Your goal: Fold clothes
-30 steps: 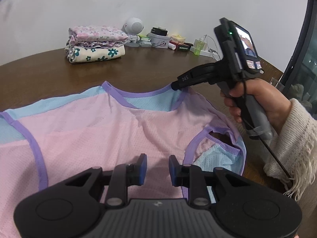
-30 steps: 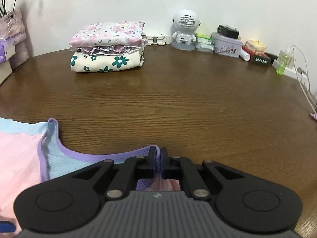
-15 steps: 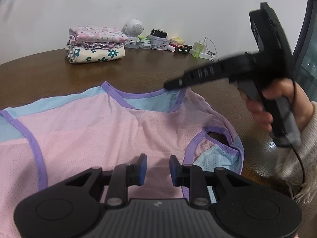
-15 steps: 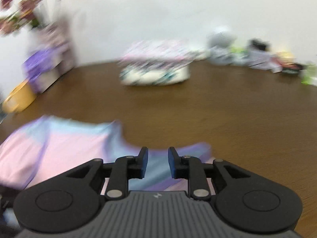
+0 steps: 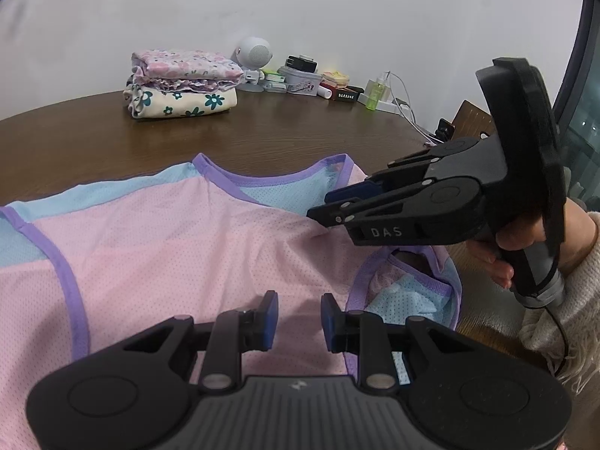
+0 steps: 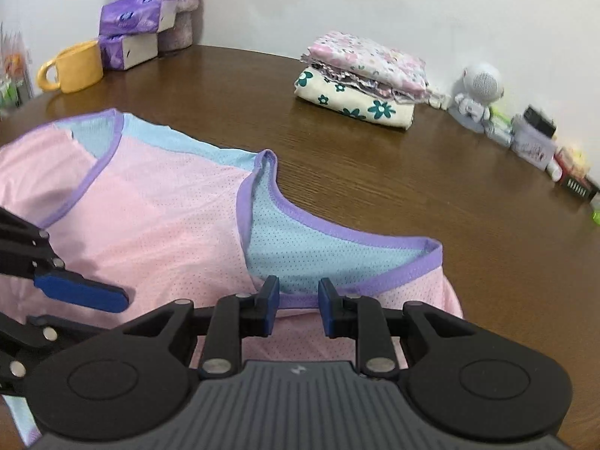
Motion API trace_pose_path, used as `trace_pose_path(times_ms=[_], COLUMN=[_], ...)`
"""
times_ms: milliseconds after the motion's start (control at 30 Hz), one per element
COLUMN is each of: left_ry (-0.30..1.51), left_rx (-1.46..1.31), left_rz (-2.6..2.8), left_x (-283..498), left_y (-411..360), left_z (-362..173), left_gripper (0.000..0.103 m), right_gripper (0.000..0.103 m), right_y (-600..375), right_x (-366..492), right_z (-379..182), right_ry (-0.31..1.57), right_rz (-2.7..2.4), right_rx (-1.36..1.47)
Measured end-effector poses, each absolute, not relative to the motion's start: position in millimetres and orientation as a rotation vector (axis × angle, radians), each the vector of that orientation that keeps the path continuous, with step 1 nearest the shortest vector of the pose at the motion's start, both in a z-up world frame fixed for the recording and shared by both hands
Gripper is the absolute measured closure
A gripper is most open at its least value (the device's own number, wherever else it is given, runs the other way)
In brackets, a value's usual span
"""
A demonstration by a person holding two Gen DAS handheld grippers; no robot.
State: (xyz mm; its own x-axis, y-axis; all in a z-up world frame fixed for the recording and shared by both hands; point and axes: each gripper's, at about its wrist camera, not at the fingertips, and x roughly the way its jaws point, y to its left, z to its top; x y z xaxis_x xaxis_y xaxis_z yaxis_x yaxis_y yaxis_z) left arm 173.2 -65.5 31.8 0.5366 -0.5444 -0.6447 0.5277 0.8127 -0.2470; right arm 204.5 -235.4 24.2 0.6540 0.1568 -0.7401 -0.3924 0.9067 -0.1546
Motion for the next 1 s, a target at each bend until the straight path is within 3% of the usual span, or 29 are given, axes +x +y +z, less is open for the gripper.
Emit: trace_pose_path(times_ms=[600, 767, 1000], left_ry=[0.727, 0.742, 0.766], left_rx=[-0.078, -0.195, -0.2], left_rz=[-0.527, -0.367, -0.317], left_x=[170.2, 194.3, 220.0], left_y=[-60.1, -48.8, -56.8], left_z=[40.1, 47.6, 40.4], left_gripper=[0.081, 0.072, 0.072], right_gripper=[0.081, 0.081, 0.081], right_y=[-257.3, -255.4, -257.2], right_x=[183.5, 181.4, 179.7], right_z=[33.2, 27.3, 22.2], right_ry=[0.77, 0.754, 0.73], right_rz=[0.301, 0.266, 0.266], right_rx=[-0.117, -0.106, -0.086])
